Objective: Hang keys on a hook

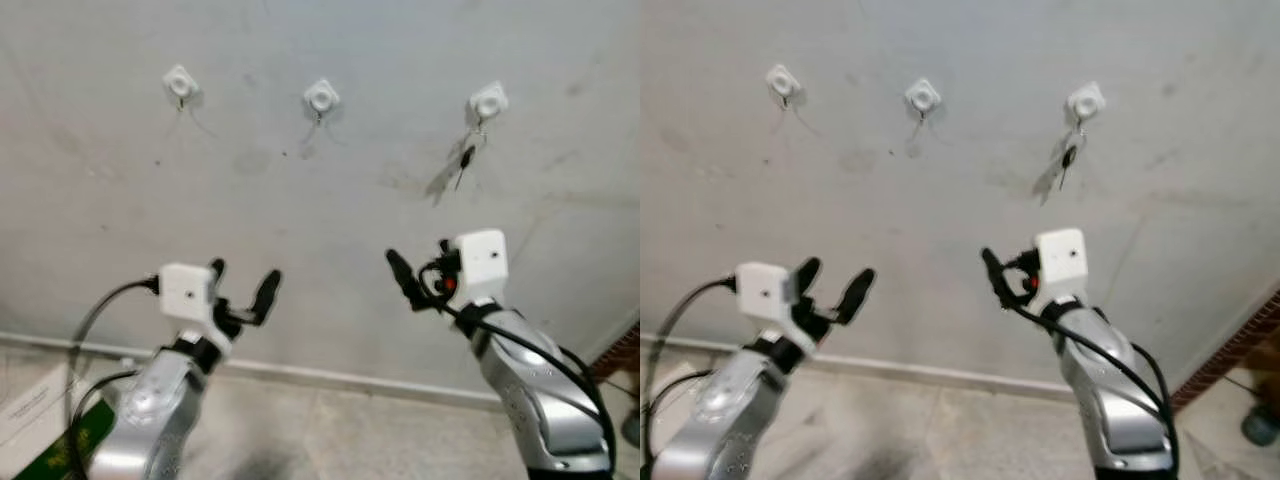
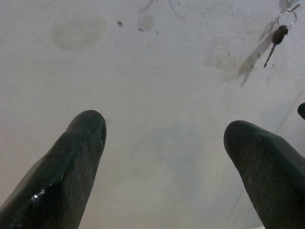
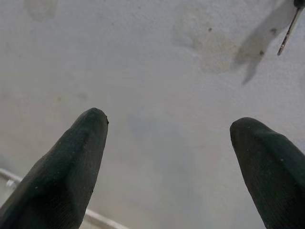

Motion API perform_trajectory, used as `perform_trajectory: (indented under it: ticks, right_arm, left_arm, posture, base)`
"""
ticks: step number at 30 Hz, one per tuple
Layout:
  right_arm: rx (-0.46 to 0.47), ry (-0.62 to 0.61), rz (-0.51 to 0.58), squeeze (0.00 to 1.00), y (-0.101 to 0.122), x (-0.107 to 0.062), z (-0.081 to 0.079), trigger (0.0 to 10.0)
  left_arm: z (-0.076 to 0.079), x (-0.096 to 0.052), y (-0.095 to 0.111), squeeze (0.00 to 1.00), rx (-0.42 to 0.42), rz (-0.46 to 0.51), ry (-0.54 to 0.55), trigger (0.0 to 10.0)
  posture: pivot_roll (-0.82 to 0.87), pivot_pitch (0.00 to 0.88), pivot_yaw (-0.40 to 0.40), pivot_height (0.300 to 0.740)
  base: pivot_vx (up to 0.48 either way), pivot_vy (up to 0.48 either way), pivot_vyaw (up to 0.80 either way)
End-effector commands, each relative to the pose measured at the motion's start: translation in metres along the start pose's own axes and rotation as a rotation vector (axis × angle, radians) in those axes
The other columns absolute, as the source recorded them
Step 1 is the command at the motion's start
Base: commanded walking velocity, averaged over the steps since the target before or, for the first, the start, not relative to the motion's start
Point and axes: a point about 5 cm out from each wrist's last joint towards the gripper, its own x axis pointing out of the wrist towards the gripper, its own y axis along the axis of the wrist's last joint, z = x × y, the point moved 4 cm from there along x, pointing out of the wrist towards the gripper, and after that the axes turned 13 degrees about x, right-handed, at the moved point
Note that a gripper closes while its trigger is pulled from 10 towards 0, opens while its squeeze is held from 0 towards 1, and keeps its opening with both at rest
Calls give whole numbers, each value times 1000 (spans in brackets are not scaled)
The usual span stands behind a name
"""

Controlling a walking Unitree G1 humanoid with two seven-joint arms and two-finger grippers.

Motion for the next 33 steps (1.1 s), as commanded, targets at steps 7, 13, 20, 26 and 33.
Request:
perform_trajectory:
  ticks: [7,13,20,26,33]
  right_arm:
    - [35,47,91,0,16,-2,-12,10000]
    - [43,59,79,0,11,-3,-16,10000]
    - [15,29,9,0,-2,-7,-8,10000]
    - [58,29,0,0,-1,-4,-7,10000]
    - [18,27,-8,0,-1,-6,-7,10000]
  left_arm:
    - [-5,-2,-6,0,3,-22,17,10000]
    - [2,0,-8,0,13,-30,2,10000]
    - [-9,-3,-13,0,-40,-42,47,10000]
    - [-3,-1,-16,0,-33,-60,38,10000]
    - [-1,-2,-18,0,-75,-62,32,10000]
  posture:
    - [34,0,21,740]
    - [27,0,17,740]
    - [20,0,17,740]
    - [11,0,17,740]
    - [3,0,13,740]
  base:
    - [0,0,0]
    - [0,0,0]
    - [0,0,0]
    - [0,0,-251]
    - [0,0,-756]
